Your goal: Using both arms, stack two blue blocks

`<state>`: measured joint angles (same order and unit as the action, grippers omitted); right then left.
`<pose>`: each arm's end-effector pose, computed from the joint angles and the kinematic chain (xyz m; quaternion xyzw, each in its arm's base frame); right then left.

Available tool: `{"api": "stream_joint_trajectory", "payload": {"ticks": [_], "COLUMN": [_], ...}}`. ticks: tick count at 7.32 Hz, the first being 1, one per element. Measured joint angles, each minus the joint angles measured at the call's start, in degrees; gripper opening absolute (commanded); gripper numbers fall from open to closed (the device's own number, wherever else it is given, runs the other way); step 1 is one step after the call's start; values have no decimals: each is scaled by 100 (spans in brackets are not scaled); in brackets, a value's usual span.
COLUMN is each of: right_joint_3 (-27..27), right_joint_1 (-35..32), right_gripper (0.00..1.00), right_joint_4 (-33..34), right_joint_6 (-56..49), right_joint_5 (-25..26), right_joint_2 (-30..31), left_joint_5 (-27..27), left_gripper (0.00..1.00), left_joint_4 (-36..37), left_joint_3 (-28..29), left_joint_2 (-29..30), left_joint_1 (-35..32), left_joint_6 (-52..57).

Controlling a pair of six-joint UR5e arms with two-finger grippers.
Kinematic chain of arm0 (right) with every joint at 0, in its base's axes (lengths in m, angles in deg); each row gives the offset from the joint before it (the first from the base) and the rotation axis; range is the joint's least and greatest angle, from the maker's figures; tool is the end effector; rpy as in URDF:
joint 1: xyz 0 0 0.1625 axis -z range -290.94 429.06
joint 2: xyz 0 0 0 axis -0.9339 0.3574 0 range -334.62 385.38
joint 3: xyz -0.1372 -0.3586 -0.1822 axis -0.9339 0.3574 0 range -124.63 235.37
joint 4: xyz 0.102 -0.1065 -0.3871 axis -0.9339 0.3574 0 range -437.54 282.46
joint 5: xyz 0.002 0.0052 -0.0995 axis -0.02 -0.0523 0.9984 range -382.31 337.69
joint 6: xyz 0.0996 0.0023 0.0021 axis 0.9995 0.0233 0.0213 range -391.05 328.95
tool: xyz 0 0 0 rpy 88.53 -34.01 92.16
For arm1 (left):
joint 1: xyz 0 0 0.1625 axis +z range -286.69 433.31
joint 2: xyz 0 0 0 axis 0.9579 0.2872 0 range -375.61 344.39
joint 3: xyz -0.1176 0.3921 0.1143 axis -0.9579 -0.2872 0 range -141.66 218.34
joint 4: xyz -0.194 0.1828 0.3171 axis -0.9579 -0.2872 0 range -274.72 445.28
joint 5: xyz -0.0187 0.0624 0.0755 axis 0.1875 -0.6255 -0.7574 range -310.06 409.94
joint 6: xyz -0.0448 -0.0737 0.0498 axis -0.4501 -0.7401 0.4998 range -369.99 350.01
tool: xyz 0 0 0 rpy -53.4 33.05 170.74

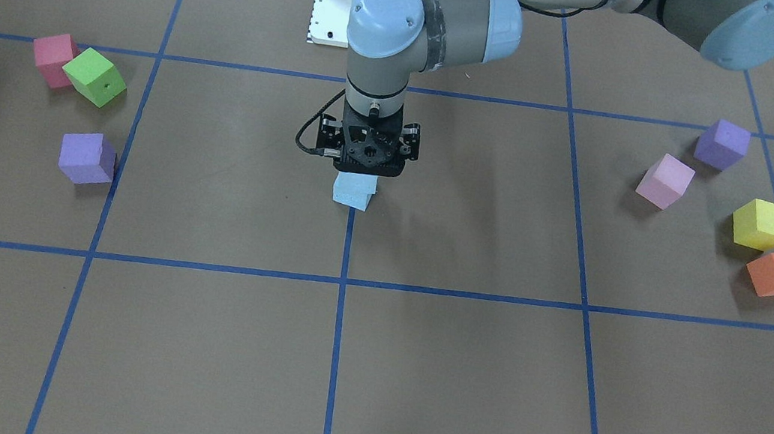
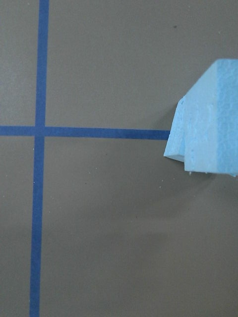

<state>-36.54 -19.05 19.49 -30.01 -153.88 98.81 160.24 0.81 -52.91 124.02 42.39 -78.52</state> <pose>0.0472 -0.6076 0.4988 0.0842 -0.3554 -0.0423 0.9300 0.5564 -0.4485 0.1283 0.0216 0.4123 -0.0070 0.9108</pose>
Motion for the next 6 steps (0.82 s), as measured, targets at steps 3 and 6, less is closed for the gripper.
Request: {"api": "stream_joint_trajectory", "payload": {"ticks": [3, 6], "right_joint_3": [24, 232], "right_joint_1": [4, 29], "right_gripper": [100, 100], "right_joint_4": [2, 15], "right_joint_6": [10, 47], "right_joint_5": [0, 0], "right_joint_2": [-51, -261], "left_joint_5": [959, 1752], "left_gripper": [97, 98], "left_joint_4": [910, 1150], "left_joint_3": [-1306, -2029], "left_joint_2": [-490, -1733], "left_joint_1": [-1296, -2949], "left_joint_6": [1083, 2941]}}
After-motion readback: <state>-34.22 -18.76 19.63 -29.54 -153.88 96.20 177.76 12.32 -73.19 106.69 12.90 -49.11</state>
